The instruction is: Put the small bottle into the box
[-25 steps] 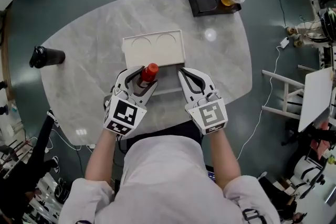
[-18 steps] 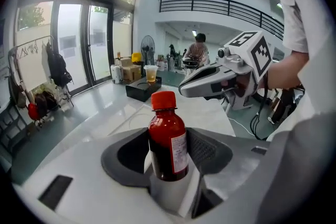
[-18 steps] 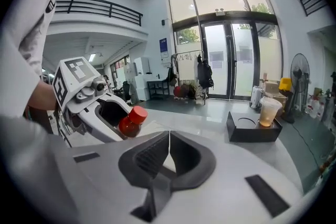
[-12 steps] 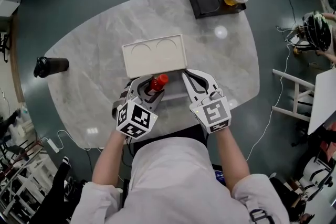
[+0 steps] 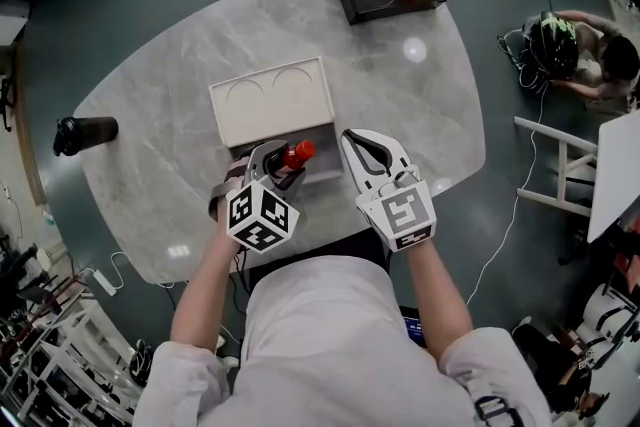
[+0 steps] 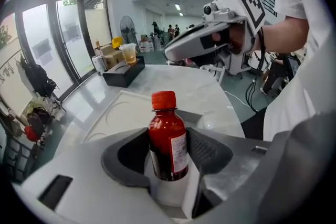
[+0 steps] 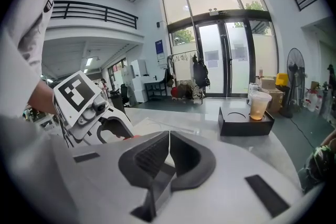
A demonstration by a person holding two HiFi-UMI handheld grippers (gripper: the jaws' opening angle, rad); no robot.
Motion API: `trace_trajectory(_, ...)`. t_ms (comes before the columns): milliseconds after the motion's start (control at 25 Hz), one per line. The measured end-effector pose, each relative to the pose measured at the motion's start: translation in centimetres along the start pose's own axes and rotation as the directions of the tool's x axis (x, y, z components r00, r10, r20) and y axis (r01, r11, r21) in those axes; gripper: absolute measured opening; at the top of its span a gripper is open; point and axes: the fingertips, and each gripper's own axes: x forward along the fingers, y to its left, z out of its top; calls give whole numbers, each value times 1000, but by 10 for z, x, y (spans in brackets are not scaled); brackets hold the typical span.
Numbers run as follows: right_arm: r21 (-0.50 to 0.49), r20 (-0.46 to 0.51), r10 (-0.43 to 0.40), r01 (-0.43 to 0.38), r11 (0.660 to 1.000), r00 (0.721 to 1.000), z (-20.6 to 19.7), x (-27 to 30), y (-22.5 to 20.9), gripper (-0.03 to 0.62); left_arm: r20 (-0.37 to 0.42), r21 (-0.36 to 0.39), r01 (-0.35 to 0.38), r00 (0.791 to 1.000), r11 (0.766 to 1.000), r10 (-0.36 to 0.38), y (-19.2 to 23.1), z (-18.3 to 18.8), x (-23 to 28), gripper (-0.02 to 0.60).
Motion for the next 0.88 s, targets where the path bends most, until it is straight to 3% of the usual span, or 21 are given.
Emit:
trace_trajectory(360, 20, 0, -19, 19, 1000, 1000, -10, -10, -13, 25, -137, 103, 30, 990, 994, -15, -14, -15, 42, 236)
trace_trajectory(880, 29, -15, -21, 21, 999, 1000, -19, -11, -16, 25, -231, 106, 81, 971, 991, -54, -21, -38, 67, 236)
